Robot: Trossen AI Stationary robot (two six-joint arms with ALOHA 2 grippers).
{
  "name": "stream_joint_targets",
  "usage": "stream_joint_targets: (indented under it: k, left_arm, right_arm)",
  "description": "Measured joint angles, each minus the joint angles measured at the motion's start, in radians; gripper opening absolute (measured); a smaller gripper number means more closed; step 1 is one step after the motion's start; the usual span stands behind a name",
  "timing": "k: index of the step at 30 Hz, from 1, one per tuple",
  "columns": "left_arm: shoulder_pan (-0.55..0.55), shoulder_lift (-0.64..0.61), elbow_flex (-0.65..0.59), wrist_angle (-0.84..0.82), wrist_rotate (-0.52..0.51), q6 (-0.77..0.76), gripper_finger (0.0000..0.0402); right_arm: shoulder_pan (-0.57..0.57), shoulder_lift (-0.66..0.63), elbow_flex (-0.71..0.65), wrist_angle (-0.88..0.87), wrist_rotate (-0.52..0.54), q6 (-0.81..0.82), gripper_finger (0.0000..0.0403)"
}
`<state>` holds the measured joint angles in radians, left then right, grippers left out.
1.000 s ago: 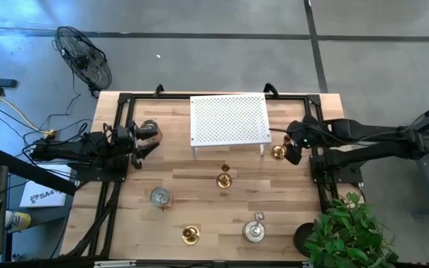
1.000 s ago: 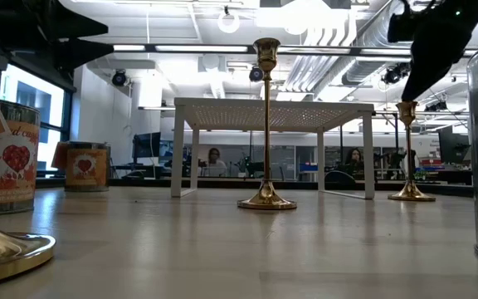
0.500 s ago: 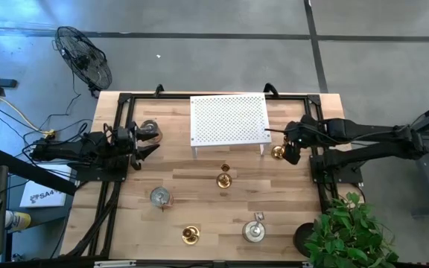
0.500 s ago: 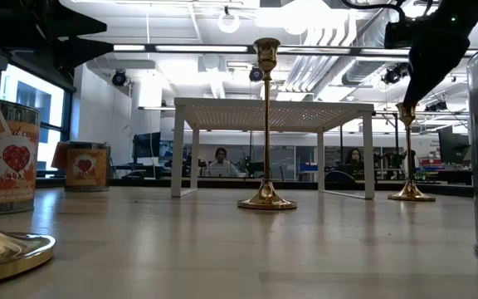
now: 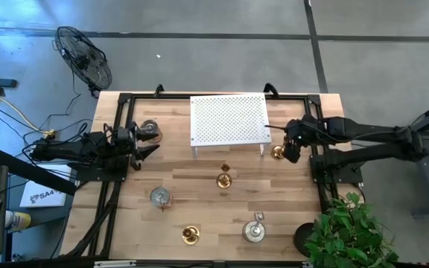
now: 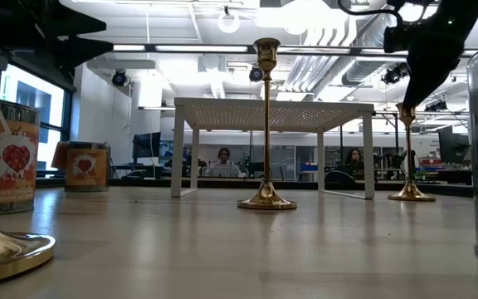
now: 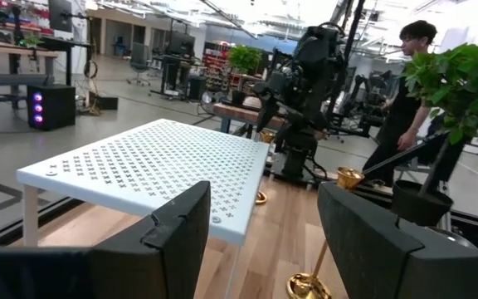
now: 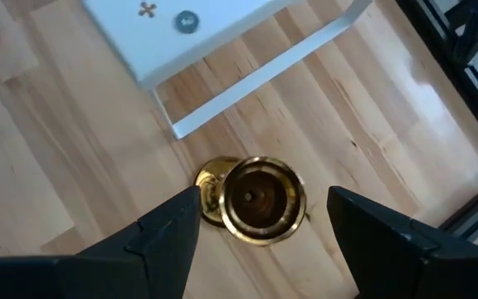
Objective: Pick & Place candle stick holders
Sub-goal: Put the right gold candle holder on the shelf
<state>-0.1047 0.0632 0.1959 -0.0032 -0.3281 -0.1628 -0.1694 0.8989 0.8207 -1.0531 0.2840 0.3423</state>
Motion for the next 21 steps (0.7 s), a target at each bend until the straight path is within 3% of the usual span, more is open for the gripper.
stream_joint_targets:
  k: [7,21]
  left_arm:
    - [0.0,0.0,0.0,0.0,0.026,-0.002,0.0221]
    - [0.0,0.0,0.0,-0.001,0.025,0.0,0.0221]
  right_arm:
    - [-0.047,0.0,-0.001,0.004,-0.057,-0.006,0.0257]
    - [-0.062,0.07,-0.001,0.013,-0.064,-0.004,0.0254]
